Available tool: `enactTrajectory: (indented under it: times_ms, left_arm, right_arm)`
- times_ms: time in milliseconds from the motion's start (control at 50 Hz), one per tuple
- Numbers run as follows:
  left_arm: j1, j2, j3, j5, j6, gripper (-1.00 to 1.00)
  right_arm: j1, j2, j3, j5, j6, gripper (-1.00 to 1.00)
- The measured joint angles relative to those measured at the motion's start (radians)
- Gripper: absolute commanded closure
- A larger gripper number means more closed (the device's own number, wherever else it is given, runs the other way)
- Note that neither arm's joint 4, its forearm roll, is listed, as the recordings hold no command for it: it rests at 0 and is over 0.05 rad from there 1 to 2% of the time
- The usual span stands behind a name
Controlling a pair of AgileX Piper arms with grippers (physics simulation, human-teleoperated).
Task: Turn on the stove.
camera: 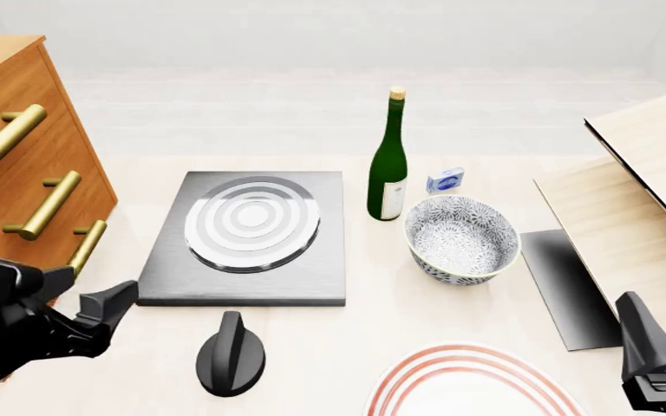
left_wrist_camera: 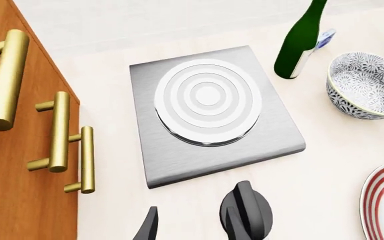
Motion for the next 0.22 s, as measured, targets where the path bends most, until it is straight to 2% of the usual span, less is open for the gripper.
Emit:
enactTrajectory:
  times_ms: [220]
  left_arm:
    - [-0.014,-0.1,-0.082,0.134,0.014,-1.0]
  right_arm:
    - [0.0,0.0,-0.001,0.001,0.0,-1.0]
